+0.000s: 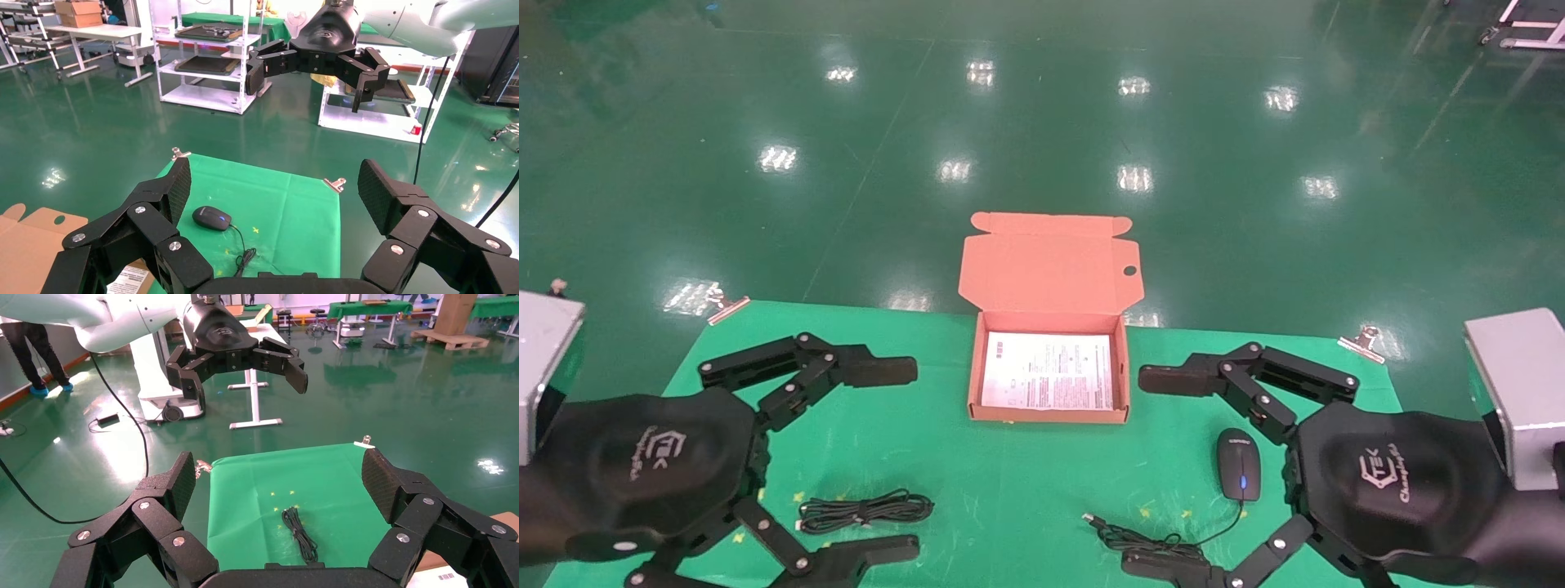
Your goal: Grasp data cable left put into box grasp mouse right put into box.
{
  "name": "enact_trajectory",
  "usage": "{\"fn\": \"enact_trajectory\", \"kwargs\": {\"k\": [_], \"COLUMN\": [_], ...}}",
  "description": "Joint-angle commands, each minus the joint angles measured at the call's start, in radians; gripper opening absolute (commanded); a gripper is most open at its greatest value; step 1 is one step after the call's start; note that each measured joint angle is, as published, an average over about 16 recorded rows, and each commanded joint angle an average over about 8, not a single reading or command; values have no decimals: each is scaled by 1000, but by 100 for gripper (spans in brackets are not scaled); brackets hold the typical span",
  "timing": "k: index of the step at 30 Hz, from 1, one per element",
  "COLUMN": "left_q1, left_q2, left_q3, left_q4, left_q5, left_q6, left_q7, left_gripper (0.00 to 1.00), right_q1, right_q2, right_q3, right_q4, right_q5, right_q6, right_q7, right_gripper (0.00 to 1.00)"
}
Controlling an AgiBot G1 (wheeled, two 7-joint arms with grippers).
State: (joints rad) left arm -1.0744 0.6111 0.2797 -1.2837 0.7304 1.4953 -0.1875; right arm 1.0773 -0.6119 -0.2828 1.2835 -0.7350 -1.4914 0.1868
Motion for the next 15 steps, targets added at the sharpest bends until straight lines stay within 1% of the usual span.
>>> {"fn": "enact_trajectory", "kwargs": {"k": [1, 15], "left_q1": [0, -1], "left_q2": [0, 1], "left_q3": [0, 1], "left_q4": [0, 1], "left_q5": [0, 2], "left_q6": [0, -1], "left_q7": [0, 0], "left_gripper": [100, 100], "right_q1": [0, 0], "right_q2": [0, 0], "right_q3": [0, 0], "right_q4": [0, 0], "right_q5": [0, 1], "right_q6": [0, -1], "right_q7": [0, 0], "right_gripper": [100, 100]}}
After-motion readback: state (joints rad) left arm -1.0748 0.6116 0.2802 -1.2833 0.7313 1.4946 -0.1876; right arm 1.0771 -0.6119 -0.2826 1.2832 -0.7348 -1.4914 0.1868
